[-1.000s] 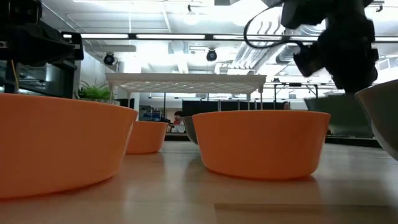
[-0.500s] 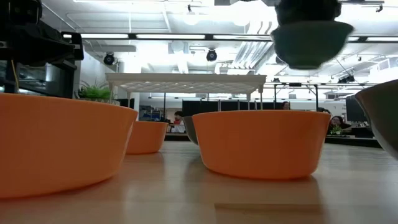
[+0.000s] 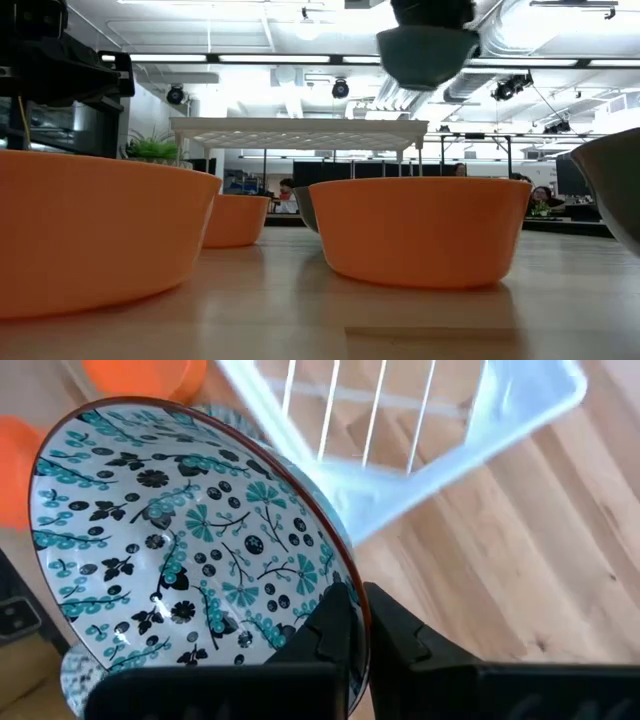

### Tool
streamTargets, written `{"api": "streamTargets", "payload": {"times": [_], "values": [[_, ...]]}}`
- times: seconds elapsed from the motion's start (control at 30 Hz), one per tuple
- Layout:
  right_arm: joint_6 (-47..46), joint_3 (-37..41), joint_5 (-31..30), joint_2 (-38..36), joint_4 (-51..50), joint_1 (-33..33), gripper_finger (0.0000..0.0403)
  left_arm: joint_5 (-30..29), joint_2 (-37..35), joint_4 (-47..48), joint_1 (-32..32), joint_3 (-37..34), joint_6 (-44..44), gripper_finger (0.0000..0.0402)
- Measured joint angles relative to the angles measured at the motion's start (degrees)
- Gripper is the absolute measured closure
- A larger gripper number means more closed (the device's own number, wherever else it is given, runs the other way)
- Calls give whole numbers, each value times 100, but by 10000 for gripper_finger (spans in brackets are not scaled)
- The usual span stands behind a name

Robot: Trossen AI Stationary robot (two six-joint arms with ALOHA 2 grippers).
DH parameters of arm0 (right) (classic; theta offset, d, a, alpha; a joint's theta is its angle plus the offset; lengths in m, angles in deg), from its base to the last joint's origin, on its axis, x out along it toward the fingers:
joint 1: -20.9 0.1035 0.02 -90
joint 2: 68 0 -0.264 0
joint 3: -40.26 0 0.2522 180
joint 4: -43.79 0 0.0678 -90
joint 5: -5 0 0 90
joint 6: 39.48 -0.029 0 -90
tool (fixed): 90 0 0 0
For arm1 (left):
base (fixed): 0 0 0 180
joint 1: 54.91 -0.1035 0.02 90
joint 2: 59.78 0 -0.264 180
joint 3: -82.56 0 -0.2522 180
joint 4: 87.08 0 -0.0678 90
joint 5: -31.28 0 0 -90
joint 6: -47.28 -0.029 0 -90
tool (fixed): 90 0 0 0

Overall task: Pick & Place Mini bowls
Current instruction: Put the top right white patterned bowl on the shelf

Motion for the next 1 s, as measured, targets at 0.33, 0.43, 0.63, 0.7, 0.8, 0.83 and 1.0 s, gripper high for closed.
{"api": "streamTargets", "payload": {"times": [0.33,0.43,0.63,0.7,0.8,0.83,1.0], "values": [[-31,-1029,238,1132,-94,-537,398,2,1,0,1,-1,0,401],[-160,-1181,299,1334,-152,-644,395,1,-1,0,1,-1,0,401],[-535,-1184,322,1556,-126,-797,395,0,-1,0,-1,-1,0,401],[-664,-1181,296,1590,-26,-843,395,2,-1,0,0,-1,0,401],[-854,-1179,109,1591,110,-864,393,2,1,0,1,-1,0,401],[-938,-1179,63,1591,130,-868,393,2,-1,0,-1,-1,0,401],[-1212,-1179,46,1591,164,-867,395,0,1,0,1,-1,0,401]]}}
